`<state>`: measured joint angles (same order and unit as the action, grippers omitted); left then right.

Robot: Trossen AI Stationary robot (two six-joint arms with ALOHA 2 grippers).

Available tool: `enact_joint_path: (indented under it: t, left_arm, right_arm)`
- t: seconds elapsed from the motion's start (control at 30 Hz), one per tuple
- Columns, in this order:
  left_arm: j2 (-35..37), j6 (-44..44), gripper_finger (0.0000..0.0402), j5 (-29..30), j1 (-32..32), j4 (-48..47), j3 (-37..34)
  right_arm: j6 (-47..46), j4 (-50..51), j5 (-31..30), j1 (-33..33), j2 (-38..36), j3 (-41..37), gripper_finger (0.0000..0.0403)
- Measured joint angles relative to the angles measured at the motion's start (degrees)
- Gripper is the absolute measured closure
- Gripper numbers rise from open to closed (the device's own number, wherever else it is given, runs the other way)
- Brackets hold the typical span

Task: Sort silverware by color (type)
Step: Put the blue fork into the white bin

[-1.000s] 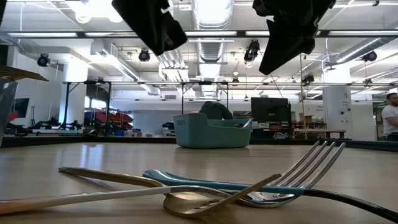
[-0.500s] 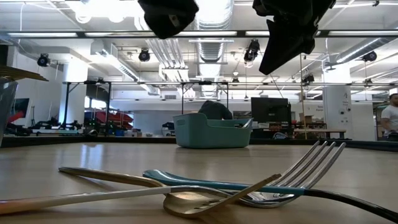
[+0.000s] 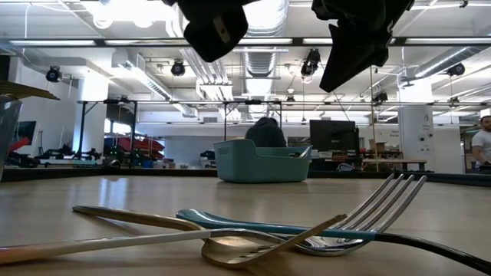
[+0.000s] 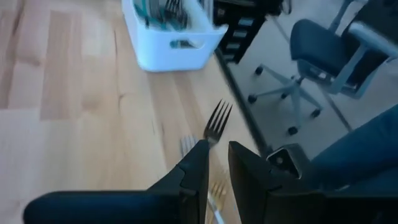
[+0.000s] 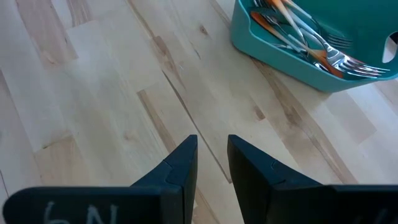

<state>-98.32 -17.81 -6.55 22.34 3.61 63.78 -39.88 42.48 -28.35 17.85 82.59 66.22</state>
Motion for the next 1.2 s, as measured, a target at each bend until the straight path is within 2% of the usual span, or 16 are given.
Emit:
enact_joint_path:
  t: [0.23, 0.5, 0.8, 1.03, 1.2]
  left_arm:
    - [0.00, -3.47, 0.0331, 0.00, 0.14, 2.56, -2.44]
    - [0.00, -3.17, 0.0279, -0.46, 0.98, -1.39, -2.55]
    - [0.22, -1.23, 0.0290, -4.40, 1.62, -1.80, -2.57]
    - [-5.23, 4.38, 0.0297, -5.84, 1.10, 2.41, -2.50]
    - [-9.08, 5.48, 0.0297, -9.05, 0.42, -0.23, -1.78]
  right_arm:
    - [0.00, 0.00, -0.01, 0.00, 0.00, -0.01, 0.0321]
    - [0.00, 0.00, -0.01, 0.00, 0.00, 0.01, 0.0321]
    - [0.00, -0.02, -0.01, 0.00, 0.00, 0.01, 0.0321]
    - [0.00, 0.00, 0.00, 0.00, 0.00, -0.01, 0.0321]
    - [0.00, -0.09, -0.01, 0.00, 0.00, -0.01, 0.0321]
